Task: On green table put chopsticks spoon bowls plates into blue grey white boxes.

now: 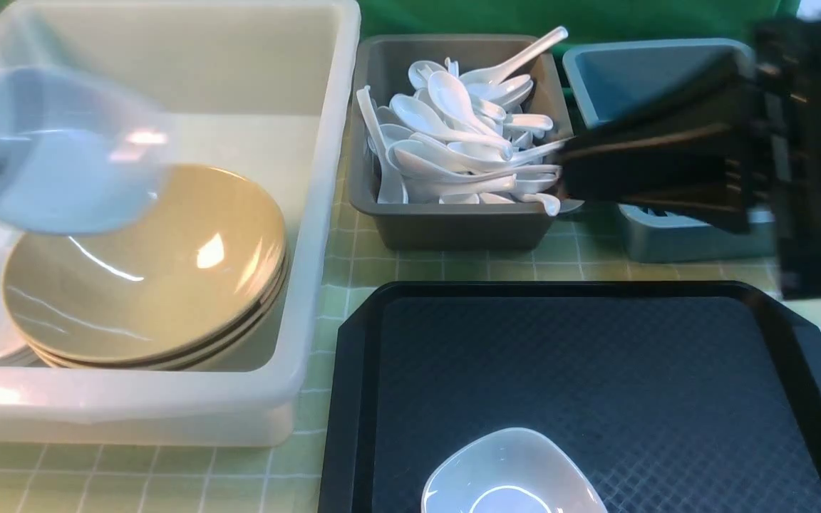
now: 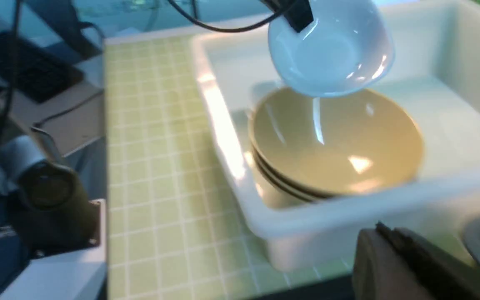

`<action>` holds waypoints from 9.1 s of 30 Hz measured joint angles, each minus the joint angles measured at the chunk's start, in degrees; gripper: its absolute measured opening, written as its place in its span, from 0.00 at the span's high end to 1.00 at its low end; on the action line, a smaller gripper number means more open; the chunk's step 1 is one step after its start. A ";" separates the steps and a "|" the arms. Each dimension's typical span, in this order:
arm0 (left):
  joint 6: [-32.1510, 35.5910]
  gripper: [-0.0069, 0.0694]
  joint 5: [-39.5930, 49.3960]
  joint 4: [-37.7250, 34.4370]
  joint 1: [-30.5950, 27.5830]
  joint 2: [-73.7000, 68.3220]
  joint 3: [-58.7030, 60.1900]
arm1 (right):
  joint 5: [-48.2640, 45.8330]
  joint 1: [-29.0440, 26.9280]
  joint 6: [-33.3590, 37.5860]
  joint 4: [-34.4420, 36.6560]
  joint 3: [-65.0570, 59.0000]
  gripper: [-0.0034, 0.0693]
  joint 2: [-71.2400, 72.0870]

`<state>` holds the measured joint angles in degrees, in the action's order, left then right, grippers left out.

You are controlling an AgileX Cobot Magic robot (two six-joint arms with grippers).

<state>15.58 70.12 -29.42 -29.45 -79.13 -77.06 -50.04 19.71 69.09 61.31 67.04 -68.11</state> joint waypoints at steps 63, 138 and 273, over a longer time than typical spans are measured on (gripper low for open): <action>4.52 0.15 0.82 9.48 26.78 -0.72 -7.15 | -6.09 -5.05 -20.30 -20.71 -0.06 0.86 5.73; -11.61 0.89 -2.71 19.07 -7.90 -14.62 -4.62 | 0.12 18.03 -8.75 -8.68 3.77 0.92 -5.71; -22.48 0.91 -49.95 34.81 33.85 79.86 78.31 | 22.27 -5.56 -51.39 -40.75 -44.91 0.87 57.78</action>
<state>-6.89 20.18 5.38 4.39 0.73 1.25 -27.77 14.15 17.70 20.56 22.12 -10.34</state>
